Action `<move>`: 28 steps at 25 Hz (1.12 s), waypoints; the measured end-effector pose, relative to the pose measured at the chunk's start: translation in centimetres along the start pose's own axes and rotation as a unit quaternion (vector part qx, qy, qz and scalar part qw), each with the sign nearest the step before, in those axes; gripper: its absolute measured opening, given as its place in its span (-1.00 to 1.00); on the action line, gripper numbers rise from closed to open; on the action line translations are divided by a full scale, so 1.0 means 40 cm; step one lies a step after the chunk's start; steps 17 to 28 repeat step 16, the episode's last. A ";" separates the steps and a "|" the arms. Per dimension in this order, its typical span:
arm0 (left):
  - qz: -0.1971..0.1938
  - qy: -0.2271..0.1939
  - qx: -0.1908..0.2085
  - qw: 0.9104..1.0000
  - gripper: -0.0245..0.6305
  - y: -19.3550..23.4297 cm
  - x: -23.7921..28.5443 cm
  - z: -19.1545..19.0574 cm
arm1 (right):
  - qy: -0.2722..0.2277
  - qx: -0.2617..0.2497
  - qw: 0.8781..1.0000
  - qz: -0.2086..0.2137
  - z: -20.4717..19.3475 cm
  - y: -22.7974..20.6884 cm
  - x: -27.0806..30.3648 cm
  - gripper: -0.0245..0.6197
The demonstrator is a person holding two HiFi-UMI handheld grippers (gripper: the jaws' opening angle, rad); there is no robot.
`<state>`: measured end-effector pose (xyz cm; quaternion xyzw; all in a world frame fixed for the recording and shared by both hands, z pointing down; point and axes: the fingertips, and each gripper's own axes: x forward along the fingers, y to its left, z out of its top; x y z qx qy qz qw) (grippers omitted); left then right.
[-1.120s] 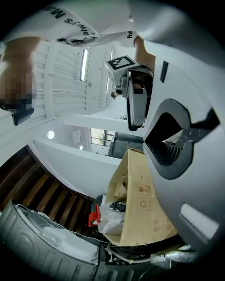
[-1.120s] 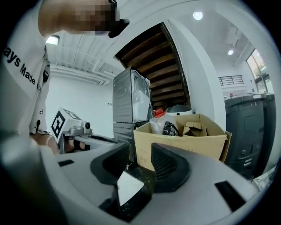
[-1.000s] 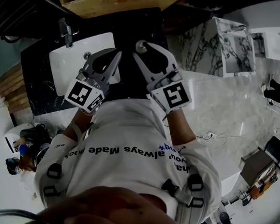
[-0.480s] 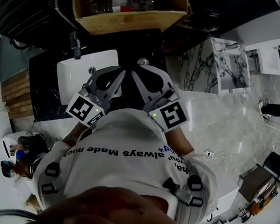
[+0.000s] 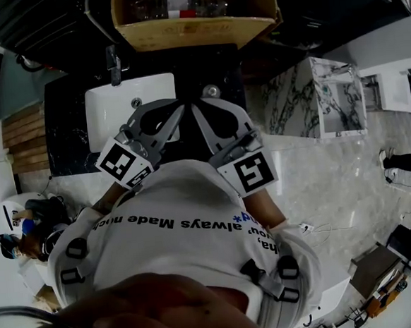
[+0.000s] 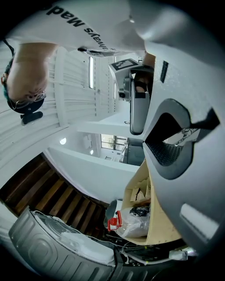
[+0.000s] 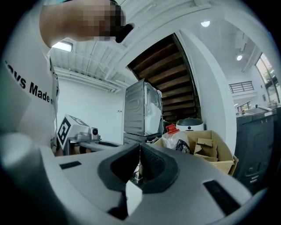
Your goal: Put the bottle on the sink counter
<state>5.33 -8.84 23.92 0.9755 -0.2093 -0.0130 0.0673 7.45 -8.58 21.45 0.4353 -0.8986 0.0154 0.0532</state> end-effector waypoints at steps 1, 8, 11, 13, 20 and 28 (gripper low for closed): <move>-0.001 -0.001 0.000 1.000 -0.92 -0.001 -0.001 0.000 | 0.000 -0.001 1.000 0.000 0.000 0.002 0.000 -0.89; -0.004 0.001 0.000 1.000 -0.92 -0.004 -0.009 -0.005 | 0.001 -0.003 1.000 -0.006 0.002 0.003 -0.004 -0.89; -0.004 0.000 -0.001 1.000 -0.92 -0.003 -0.012 -0.004 | 0.003 -0.005 1.000 -0.007 0.001 0.006 -0.004 -0.89; -0.004 -0.001 0.000 1.000 -0.92 -0.001 -0.015 -0.003 | 0.003 -0.008 1.000 -0.006 0.002 0.009 -0.002 -0.89; -0.005 -0.003 0.002 1.000 -0.92 -0.001 -0.020 0.000 | 0.004 -0.012 1.000 -0.006 0.004 0.015 0.000 -0.89; -0.005 -0.003 0.002 1.000 -0.92 -0.001 -0.020 0.000 | 0.004 -0.012 1.000 -0.006 0.004 0.015 0.000 -0.89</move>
